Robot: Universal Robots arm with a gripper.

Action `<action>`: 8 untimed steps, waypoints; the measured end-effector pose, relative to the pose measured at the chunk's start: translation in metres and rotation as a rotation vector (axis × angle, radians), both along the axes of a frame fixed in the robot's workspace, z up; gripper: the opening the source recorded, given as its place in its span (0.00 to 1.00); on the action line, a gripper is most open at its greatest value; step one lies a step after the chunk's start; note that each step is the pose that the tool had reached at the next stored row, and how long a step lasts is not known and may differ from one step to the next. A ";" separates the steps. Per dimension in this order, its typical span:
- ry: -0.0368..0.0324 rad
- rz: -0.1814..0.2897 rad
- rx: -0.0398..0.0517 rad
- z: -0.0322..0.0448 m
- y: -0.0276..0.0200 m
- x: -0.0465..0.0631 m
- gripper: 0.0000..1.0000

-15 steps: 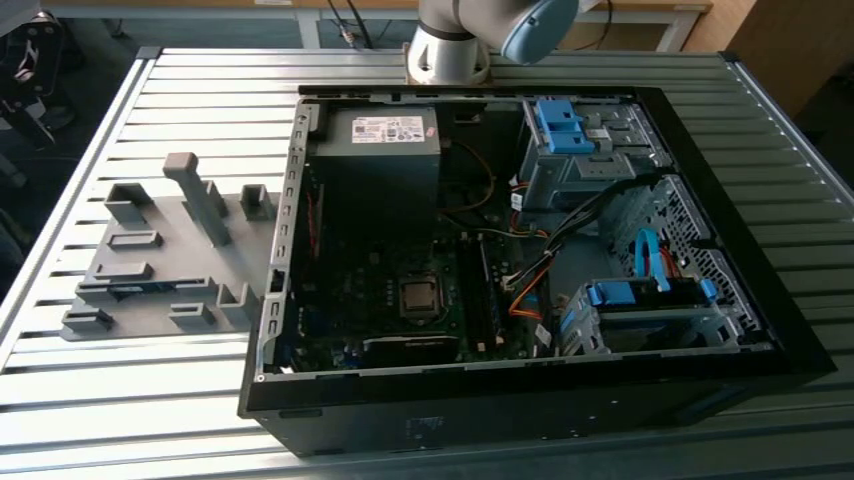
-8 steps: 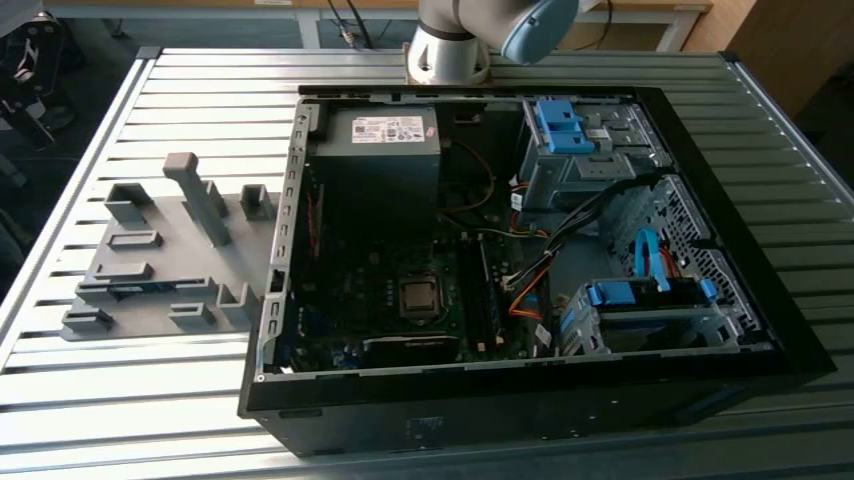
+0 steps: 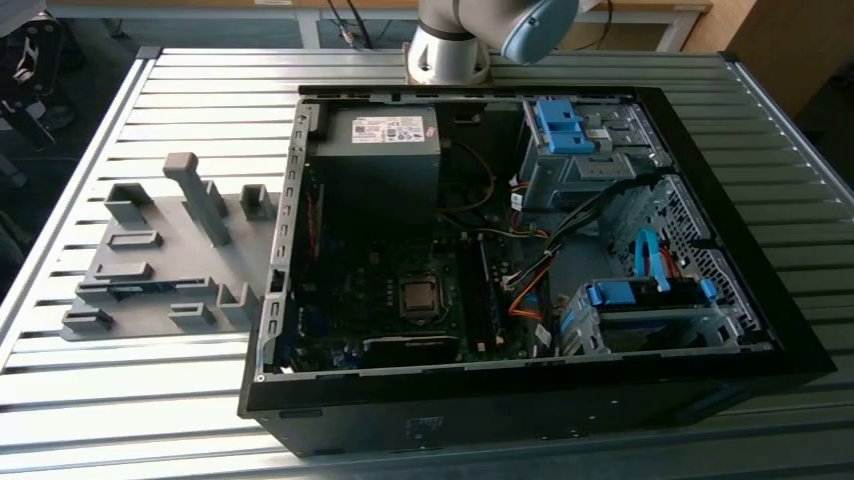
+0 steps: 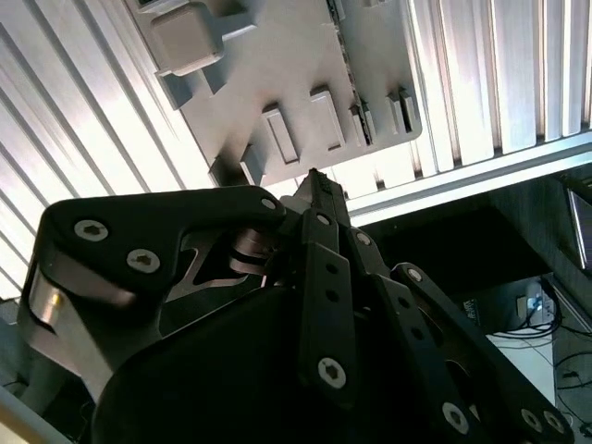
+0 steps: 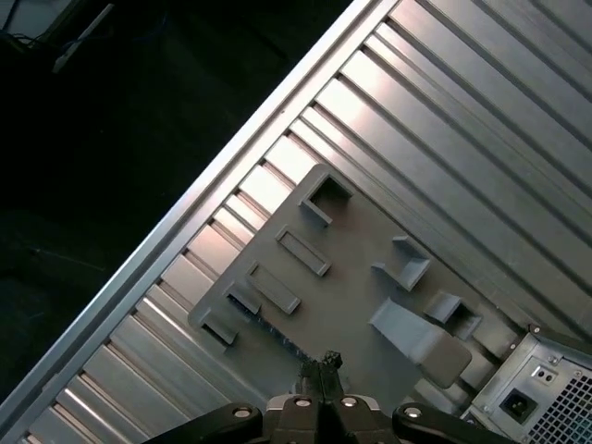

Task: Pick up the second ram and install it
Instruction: 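Pick up the second ram and move it above second insertion slot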

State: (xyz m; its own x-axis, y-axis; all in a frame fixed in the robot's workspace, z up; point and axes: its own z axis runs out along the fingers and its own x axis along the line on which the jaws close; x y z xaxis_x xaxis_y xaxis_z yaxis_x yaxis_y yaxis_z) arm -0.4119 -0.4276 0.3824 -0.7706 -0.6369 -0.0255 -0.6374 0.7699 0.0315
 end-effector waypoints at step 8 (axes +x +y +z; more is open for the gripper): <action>0.0001 0.019 0.0000 0.0000 -0.0001 0.000 0.11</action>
